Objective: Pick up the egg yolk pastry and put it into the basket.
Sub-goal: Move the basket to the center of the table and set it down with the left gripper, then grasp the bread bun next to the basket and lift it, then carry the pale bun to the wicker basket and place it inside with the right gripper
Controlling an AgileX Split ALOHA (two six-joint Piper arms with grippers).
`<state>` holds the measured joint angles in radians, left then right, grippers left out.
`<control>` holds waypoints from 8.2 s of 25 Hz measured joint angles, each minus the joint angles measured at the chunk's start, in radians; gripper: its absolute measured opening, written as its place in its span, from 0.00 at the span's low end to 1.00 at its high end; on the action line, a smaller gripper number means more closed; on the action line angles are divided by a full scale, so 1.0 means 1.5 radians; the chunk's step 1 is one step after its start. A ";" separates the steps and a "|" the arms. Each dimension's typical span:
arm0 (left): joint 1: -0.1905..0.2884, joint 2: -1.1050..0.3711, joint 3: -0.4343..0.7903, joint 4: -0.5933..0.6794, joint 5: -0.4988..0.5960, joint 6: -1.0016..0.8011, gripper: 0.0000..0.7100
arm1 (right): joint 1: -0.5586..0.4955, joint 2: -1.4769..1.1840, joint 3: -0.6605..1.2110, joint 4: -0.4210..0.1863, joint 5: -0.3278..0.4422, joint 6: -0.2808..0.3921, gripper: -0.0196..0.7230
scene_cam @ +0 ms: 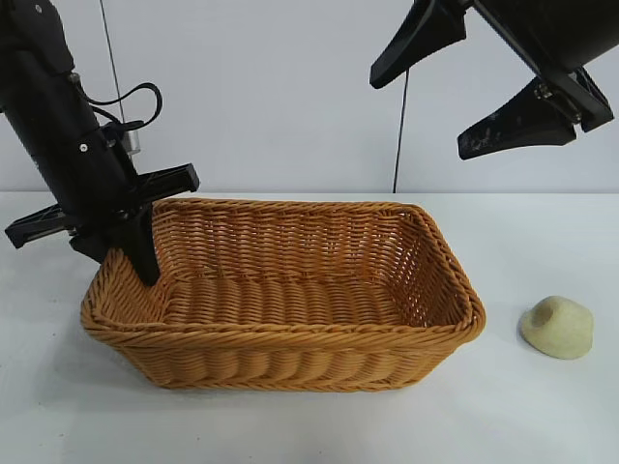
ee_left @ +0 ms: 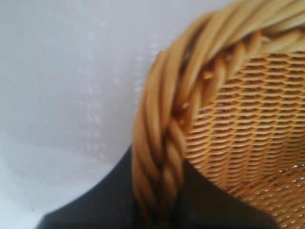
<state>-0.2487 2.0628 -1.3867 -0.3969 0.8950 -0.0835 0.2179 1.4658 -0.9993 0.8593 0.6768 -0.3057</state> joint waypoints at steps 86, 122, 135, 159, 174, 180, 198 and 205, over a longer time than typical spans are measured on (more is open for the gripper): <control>0.172 -1.032 0.586 0.195 0.127 0.078 0.86 | 0.000 0.000 0.000 -0.008 0.004 0.000 0.94; 0.172 -1.377 0.596 0.222 0.120 0.042 0.86 | -0.160 0.013 -0.003 -0.414 0.071 0.204 0.94; 0.172 -1.377 0.596 0.222 0.119 0.041 0.86 | -0.160 0.224 -0.003 -0.444 0.002 0.204 0.94; 0.172 -1.377 0.596 0.222 0.117 0.040 0.86 | -0.160 0.315 -0.003 -0.428 -0.091 0.204 0.17; 0.172 -1.377 0.596 0.222 0.117 0.040 0.86 | -0.148 0.189 -0.220 -0.420 0.146 0.198 0.15; 0.172 -1.377 0.596 0.222 0.117 0.040 0.86 | -0.039 0.189 -0.274 -0.418 0.151 0.221 0.15; 0.172 -1.377 0.596 0.222 0.116 0.040 0.86 | 0.250 0.384 -0.277 -0.409 -0.040 0.286 0.15; 0.172 -1.377 0.596 0.222 0.116 0.040 0.86 | 0.250 0.420 -0.277 -0.410 -0.053 0.293 0.23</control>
<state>0.0086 -0.0024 -0.4933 -0.0646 1.0690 -0.0229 0.5933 2.0953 -1.4150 0.2443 0.5976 0.1338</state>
